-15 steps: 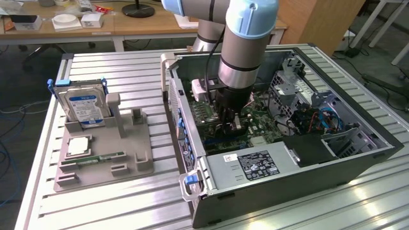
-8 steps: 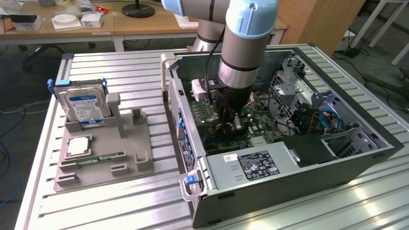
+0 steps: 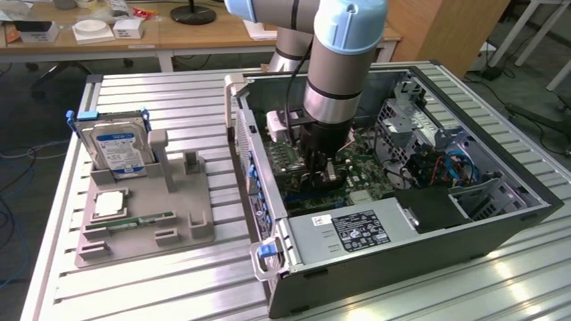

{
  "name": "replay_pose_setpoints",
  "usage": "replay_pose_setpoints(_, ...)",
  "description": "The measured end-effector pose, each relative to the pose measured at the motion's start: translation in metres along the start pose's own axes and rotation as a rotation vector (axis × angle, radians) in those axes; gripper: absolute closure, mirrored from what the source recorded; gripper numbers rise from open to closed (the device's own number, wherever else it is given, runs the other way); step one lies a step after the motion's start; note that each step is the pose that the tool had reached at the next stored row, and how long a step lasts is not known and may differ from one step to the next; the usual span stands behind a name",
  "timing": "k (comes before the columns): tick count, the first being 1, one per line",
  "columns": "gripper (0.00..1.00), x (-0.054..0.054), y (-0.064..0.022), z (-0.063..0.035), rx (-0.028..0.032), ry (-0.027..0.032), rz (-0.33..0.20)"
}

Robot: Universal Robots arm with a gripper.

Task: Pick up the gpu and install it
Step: 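Insert the gpu into the slot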

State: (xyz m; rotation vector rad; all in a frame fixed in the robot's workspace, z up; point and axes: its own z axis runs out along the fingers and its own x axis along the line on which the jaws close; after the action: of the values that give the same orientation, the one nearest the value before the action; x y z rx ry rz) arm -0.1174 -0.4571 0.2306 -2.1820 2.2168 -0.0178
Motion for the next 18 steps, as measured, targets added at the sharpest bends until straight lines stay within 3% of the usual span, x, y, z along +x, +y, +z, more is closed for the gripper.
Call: replay_pose_setpoints(18, 0.73, 0.0001, 0.0026, 0.0004, 0.0005, 0.0006, 0.000)
